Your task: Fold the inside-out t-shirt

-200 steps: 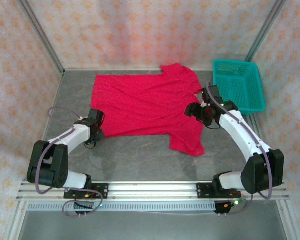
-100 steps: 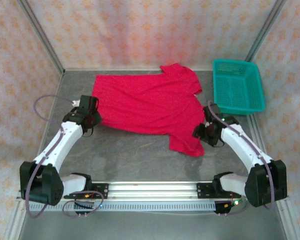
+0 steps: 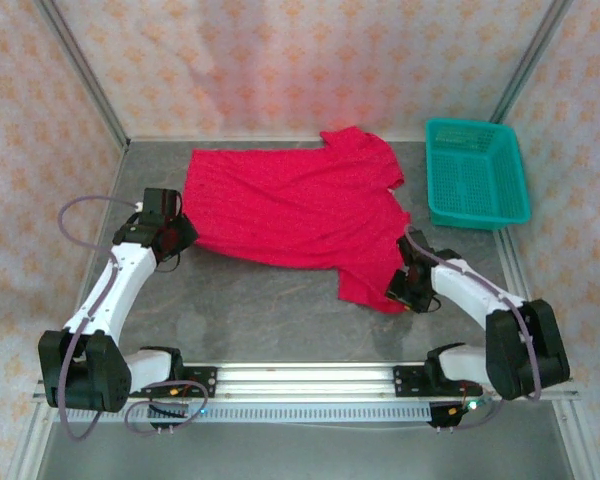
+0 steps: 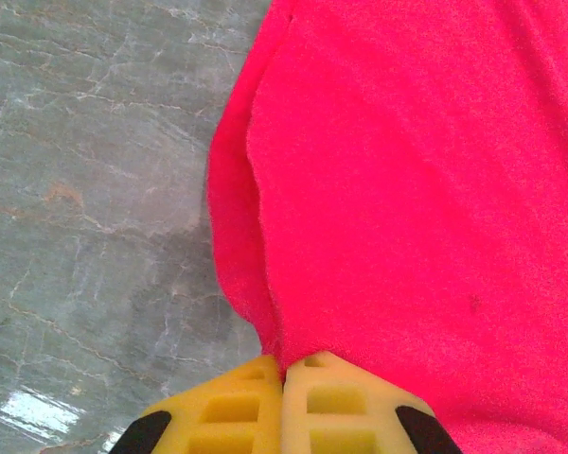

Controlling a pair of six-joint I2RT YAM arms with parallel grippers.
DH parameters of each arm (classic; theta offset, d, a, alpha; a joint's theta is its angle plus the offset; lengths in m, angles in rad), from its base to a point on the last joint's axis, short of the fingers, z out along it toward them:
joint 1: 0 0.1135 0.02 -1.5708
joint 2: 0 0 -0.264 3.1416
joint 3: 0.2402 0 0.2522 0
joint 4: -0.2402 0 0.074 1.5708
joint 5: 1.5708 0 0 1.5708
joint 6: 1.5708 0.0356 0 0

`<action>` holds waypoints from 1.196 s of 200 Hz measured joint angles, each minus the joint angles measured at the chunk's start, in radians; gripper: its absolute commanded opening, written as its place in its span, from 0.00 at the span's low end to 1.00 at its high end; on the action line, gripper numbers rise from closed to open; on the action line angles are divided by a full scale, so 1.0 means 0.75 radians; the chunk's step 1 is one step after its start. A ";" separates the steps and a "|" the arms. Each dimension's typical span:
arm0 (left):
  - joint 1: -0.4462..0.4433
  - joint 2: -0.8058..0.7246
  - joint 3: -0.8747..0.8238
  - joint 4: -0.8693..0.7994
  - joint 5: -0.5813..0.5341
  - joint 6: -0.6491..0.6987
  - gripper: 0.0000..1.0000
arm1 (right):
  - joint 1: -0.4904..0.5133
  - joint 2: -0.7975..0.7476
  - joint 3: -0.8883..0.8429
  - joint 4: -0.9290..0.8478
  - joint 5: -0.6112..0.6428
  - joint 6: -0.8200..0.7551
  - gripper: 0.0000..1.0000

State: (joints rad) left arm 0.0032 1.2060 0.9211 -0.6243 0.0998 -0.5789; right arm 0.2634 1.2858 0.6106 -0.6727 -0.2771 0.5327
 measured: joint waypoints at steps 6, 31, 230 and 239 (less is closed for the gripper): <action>0.003 0.000 0.000 0.000 0.004 0.000 0.00 | 0.003 0.010 -0.002 0.004 0.005 0.004 0.46; 0.017 -0.005 0.000 0.000 0.023 0.000 0.00 | 0.016 0.011 -0.001 0.031 0.014 0.018 0.18; 0.067 -0.291 1.175 -0.126 0.014 -0.111 0.00 | -0.051 -0.345 1.774 -0.316 0.212 -0.169 0.00; 0.067 -0.336 1.199 -0.126 0.013 -0.110 0.00 | -0.051 -0.373 1.817 -0.323 0.217 -0.182 0.00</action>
State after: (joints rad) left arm 0.0532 0.9539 1.8206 -0.7189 0.1097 -0.6613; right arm 0.2253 1.0061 1.9732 -0.9154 -0.1146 0.3965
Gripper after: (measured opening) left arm 0.064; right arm 0.045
